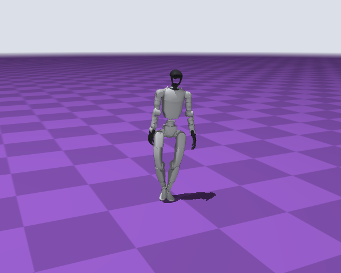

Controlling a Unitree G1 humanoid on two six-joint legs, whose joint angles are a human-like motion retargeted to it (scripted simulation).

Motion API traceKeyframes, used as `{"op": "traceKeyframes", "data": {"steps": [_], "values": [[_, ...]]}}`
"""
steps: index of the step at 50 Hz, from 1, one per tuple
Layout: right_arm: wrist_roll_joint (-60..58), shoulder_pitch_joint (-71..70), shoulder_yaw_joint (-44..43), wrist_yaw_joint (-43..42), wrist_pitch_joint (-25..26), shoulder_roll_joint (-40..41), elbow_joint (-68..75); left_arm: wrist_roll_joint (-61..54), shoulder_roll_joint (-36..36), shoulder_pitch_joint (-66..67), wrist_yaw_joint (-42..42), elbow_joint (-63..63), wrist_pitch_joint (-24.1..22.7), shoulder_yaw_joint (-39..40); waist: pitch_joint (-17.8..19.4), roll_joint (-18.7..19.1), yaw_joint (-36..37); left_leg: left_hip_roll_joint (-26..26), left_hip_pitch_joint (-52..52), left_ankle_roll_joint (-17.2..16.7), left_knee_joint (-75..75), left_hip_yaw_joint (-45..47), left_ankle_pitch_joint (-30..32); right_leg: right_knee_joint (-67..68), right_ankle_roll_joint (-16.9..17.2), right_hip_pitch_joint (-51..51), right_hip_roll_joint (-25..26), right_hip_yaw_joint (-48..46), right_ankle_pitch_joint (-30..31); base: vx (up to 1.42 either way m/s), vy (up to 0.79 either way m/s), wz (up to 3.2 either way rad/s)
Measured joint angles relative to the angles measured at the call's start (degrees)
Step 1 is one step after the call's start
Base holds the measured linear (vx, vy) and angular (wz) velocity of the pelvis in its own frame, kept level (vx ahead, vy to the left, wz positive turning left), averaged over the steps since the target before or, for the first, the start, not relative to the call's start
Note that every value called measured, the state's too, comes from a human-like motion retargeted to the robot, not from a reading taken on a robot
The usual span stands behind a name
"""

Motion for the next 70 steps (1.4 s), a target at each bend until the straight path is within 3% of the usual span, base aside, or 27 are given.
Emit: {"op": "traceKeyframes", "data": {"steps": [2, 6, 10, 13, 15, 18, 20, 25, 27, 29, 33, 35, 37, 42, 47, 49, 53, 57, 60, 62, 65, 68, 70], "values": [[-0.8, 0.8, -0.1, 0.5, -0.1, -0.3, 1.2, 0.3, 0.5, -1.3, 0.0, -2.8, -0.6, -0.8, 0.5, -2.2, -0.4, -2.0, 1.6, 0.0, -1.1, 0.1, -0.3, -7.5, -0.7, -2.9, 0.6, 3.6, -2.7, 0.38, -0.1, 0.3], [-3.8, 1.3, 0.2, 1.4, 0.3, -0.8, 4.8, -0.8, 1.0, -2.5, 0.2, -6.3, -2.1, -1.2, 2.0, -5.6, -1.0, -4.6, 5.2, 0.0, -1.5, -0.3, -2.1, -18.8, 1.5, -5.4, 1.2, 11.6, -7.5, 0.37, -0.16, 0.3], [-7.3, 1.2, 0.1, 3.6, 1.2, -1.1, 8.2, -1.6, 0.8, -1.9, -1.6, -6.2, -3.0, -0.8, 2.6, -6.2, -0.6, -3.8, 8.0, 0.0, 0.6, -0.7, -5.0, -21.2, -3.9, -3.9, 3.1, 12.1, -9.7, 0.42, -0.16, 0.14], [-8.1, 0.6, -0.6, 5.3, 2.0, -1.2, 9.4, -0.4, 0.5, 0.0, -2.6, -5.2, -2.9, 0.4, 2.8, -6.9, 0.2, -3.4, 8.4, 0.0, 5.6, 1.1, -5.6, -21.5, -4.5, -1.4, 3.5, 12.9, -12.4, 0.48, -0.19, -0.03], [-7.8, -0.1, -1.5, 5.8, 2.3, -1.4, 9.6, 0.3, 0.0, 1.7, -1.6, -3.8, -2.8, 1.1, 3.1, -7.2, 0.2, -2.9, 7.1, 0.0, 11.4, 2.2, -2.5, -22.2, -3.3, 0.5, 2.6, 12.6, -13.8, 0.37, -0.07, 0.16], [-6.2, -1.8, -2.0, 5.5, 2.0, -1.6, 8.7, 0.8, -1.0, 3.8, 0.9, -0.3, -3.2, 3.6, 3.7, -7.6, 0.3, -0.5, 1.0, 0.0, 25.6, 4.7, 7.1, -24.1, -2.4, 3.2, 2.0, 13.0, -15.8, 0.34, 0.0, 0.22], [-5.0, -2.7, -1.8, 4.7, 1.5, -1.5, 7.5, 0.7, -1.7, 5.7, 2.0, 1.8, -4.1, 5.5, 3.1, -7.8, -0.2, -2.2, -4.5, 0.0, 33.1, 4.7, 8.9, -25.5, -1.1, 3.5, 0.2, 13.1, -15.6, 0.28, 0.2, 0.41], [-4.3, -7.0, -1.2, 2.2, 0.5, -1.2, 4.3, -2.1, -2.2, 9.4, 2.0, 6.6, -3.8, 11.1, 3.5, -7.9, 2.0, 0.3, -14.8, 0.0, 43.9, 7.0, -11.9, -27.3, -2.3, 5.0, 1.1, 15.5, -17.3, 0.21, 0.0, -0.13], [-3.7, -8.7, -0.6, 1.1, 0.0, -1.2, 2.8, -3.2, -2.5, 9.9, 0.5, 9.0, -2.9, 12.7, 3.2, -7.5, 1.9, -3.0, -18.0, 0.0, 39.5, 6.6, -15.0, -27.6, -1.9, 4.5, -0.2, 15.7, -17.3, 0.18, 0.34, 0.26], [-3.1, -9.6, 0.3, 0.8, -0.7, -1.4, 1.1, -3.5, -2.9, 10.5, -1.3, 10.2, -1.2, 13.7, 2.8, -7.5, 1.4, -7.5, -19.7, -0.7, 32.0, 4.7, -16.1, -27.5, -1.4, 4.2, -1.9, 15.4, -17.7, 0.13, 0.28, 0.49], [-1.6, -11.2, 2.9, 0.6, -2.3, -1.2, -1.6, -5.3, -3.4, 11.0, -3.8, 9.8, 1.6, 15.6, 4.0, -5.9, 1.6, -10.3, -17.4, -4.1, 17.6, -2.6, -16.5, -28.2, -1.6, 7.1, -0.4, 14.5, -18.7, 0.27, 0.08, 0.13], [-1.5, -11.5, 4.7, 0.4, -2.6, -0.9, -2.0, -6.6, -4.2, 11.4, -4.9, 9.0, 1.6, 16.2, 4.2, -6.6, 2.2, -12.4, -15.2, 0.0, 16.2, -3.9, -20.1, -28.3, -1.4, 8.8, -1.4, 14.4, -18.8, 0.33, -0.02, -0.4], [-3.4, -12.2, 5.4, 0.7, -1.9, 0.2, -2.0, -7.3, -3.7, 11.1, -6.8, 8.1, 1.6, 16.5, 3.9, -6.4, 2.9, -6.4, -13.4, 0.0, 17.0, 1.1, -26.0, -28.2, -3.2, 10.1, 1.4, 14.7, -19.4, 0.42, -0.27, -0.52], [-6.8, -11.9, 5.8, -2.5, -1.3, 2.0, -3.4, -5.7, -2.4, 8.2, -6.7, 6.4, 1.3, 13.7, 3.9, -5.0, 2.0, -5.1, -10.8, 0.0, 15.5, -3.1, -28.8, -20.9, -1.3, 9.2, 2.5, 12.0, -17.4, 0.32, -0.07, -0.23], [-5.4, -11.0, 5.2, -7.3, -1.4, 1.8, -3.8, -2.8, 0.7, 1.6, -5.3, 4.9, 1.6, 6.1, 4.1, -2.7, 0.3, -2.4, -8.1, 0.0, 12.0, -7.1, -28.8, -1.5, 0.8, 1.0, 1.5, 8.4, -6.7, 0.15, -0.04, 0.08], [-5.0, -11.1, 4.7, -9.5, -0.9, 1.5, -3.1, -1.3, 1.4, -0.5, -4.7, 3.0, 1.6, 4.9, 4.1, -1.4, -1.3, -0.8, -7.4, 0.0, 11.0, -8.2, -28.9, 6.9, 1.7, -2.4, 0.9, 5.3, -5.0, 0.24, 0.04, 0.09], [-2.5, -10.9, 3.2, -12.5, -0.5, 0.5, -0.6, -1.2, 2.4, -4.2, -3.8, 0.2, 0.3, 3.5, 4.0, -0.5, -3.6, 0.7, -7.3, 0.0, 10.4, -9.1, -29.1, 17.5, 1.2, -9.3, 0.7, 3.0, -10.7, 0.19, -0.07, -0.06], [1.9, -11.6, 3.8, -11.5, -2.0, -1.5, 6.2, -2.5, 2.9, -7.5, -3.9, -0.8, -0.8, 2.6, 4.3, -0.2, -5.4, 1.0, -6.2, 0.0, 8.5, -10.0, -29.2, 18.8, -1.8, -15.8, -0.3, 2.2, -19.8, 0.14, -0.1, 0.02], [0.9, -12.7, 3.8, -9.9, 1.8, -2.4, 10.8, -2.9, 2.2, -8.8, -3.7, -0.5, -1.7, 3.5, 4.8, -0.1, -6.6, 0.9, -4.9, 0.0, 6.6, -9.5, -28.9, 15.4, -4.7, -19.2, -1.5, 2.4, -25.5, 0.15, -0.01, -0.23], [-0.6, -12.1, 2.7, -8.6, 4.0, -2.6, 10.8, -2.1, 1.3, -8.7, -3.6, -0.6, -2.0, 3.5, 4.9, -0.7, -6.9, -0.3, -3.3, 0.0, 4.4, -8.9, -28.2, 12.5, -4.5, -21.0, -1.4, 5.9, -27.5, 0.29, -0.06, -0.24], [-0.2, -10.2, 1.2, -7.4, 2.2, -2.2, 10.8, 0.8, 0.5, -6.6, -2.2, 0.3, -2.7, 2.8, 4.1, -1.0, -6.9, -0.9, -0.5, 0.0, 2.3, -8.1, -27.8, 8.1, -4.7, -20.8, 0.9, 12.0, -27.6, 0.47, -0.1, -0.24], [-1.9, -8.2, -0.8, -5.8, 0.4, -1.2, 10.8, 5.6, 0.4, -2.6, -1.9, 2.1, -1.2, 1.2, 1.9, 1.0, -6.8, 1.8, 1.6, 0.0, 2.7, -6.8, -28.5, 6.5, -9.7, -16.4, 3.6, 9.9, -33.4, 0.57, -0.09, -0.29], [-3.8, -7.2, -2.1, -4.2, 0.6, -1.1, 10.8, 8.8, 0.1, 0.6, -2.9, 3.2, 0.0, 1.3, 0.9, 1.0, -6.4, 2.6, 4.0, 0.0, 3.1, -4.9, -28.5, 4.4, -10.7, -13.6, 6.3, 12.8, -35.0, 0.58, -0.14, -0.24]]}}
